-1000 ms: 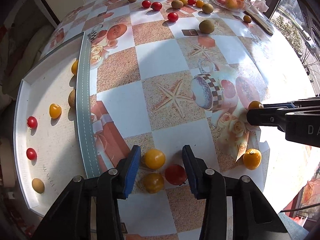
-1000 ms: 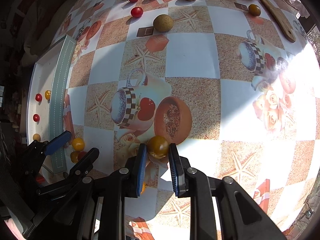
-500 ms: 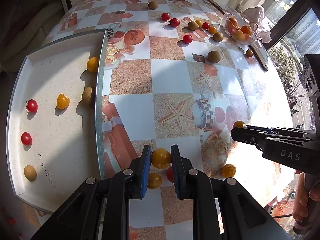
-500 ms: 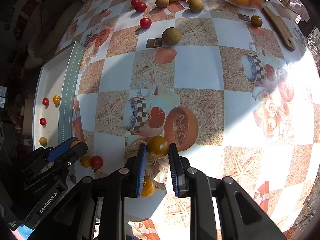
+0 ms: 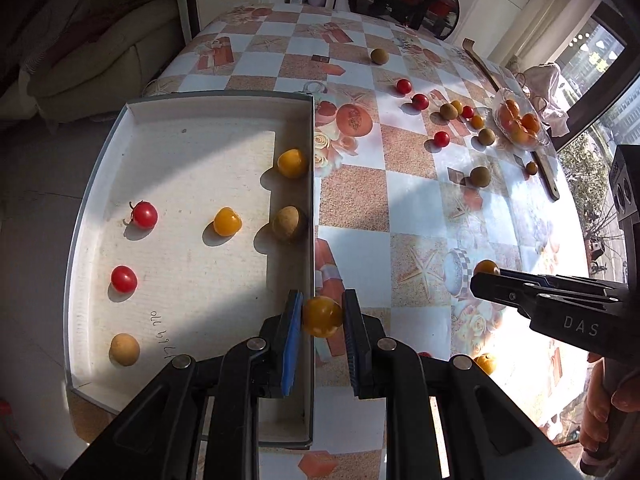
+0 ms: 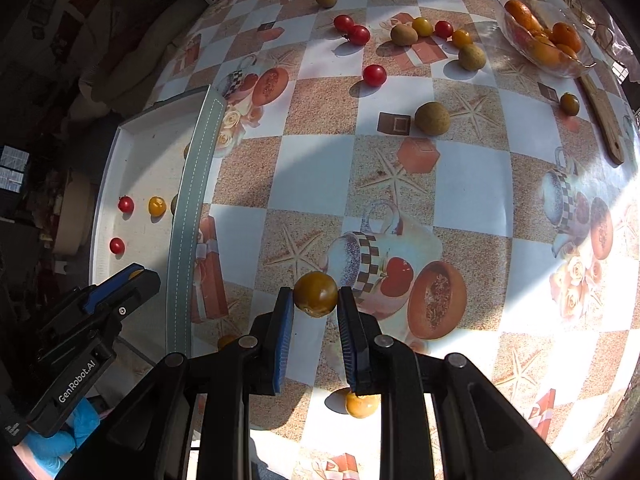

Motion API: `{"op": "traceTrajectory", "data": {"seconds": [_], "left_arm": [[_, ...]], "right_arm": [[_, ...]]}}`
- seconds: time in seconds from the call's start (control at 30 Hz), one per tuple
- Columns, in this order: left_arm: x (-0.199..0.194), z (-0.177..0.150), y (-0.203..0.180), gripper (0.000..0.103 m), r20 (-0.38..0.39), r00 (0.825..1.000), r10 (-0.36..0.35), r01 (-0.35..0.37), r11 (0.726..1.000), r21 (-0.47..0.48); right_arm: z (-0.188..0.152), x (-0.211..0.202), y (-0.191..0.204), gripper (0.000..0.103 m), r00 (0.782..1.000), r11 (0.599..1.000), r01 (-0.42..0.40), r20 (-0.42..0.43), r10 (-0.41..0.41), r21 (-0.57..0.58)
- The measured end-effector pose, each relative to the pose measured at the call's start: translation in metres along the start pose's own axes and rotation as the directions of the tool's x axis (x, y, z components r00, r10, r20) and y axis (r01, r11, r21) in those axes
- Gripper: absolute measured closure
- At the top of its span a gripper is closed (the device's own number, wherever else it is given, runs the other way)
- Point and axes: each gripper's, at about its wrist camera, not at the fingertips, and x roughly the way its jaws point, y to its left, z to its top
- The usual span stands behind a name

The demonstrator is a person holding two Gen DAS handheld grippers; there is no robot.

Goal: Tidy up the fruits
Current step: 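Carry both held tomatoes toward the white tray, then open left tool over the tray while right tool releases its yellow tomato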

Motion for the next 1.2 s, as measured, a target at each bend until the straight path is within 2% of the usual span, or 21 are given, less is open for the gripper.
{"op": "traceTrajectory", "data": {"seconds": [0.33,0.5,0.83,1.2], "left_arm": [[0.000,0.007,0.067,0.081,0.027,0.996,0.084,-0.082,0.993,-0.082],[0.013,0.011,0.084,0.081,0.026,0.994,0.110,-0.107,0.989,-0.101],[0.036,0.010,0.094,0.081,-0.007,0.994,0.113,-0.113,0.988,-0.107],[0.046,0.009,0.088,0.081,-0.017,0.989,0.146,-0.147,0.986,-0.074]], "right_arm": [[0.039,0.018,0.077,0.078,0.998,0.990,-0.066,0.006,0.067,-0.125],[0.063,0.037,0.111,0.078,0.996,0.983,-0.083,0.002,0.085,-0.162],[0.104,0.077,0.155,0.078,0.997,0.978,-0.079,-0.011,0.078,-0.194],[0.117,0.114,0.167,0.078,0.998,0.978,-0.032,-0.060,0.020,-0.207]]}}
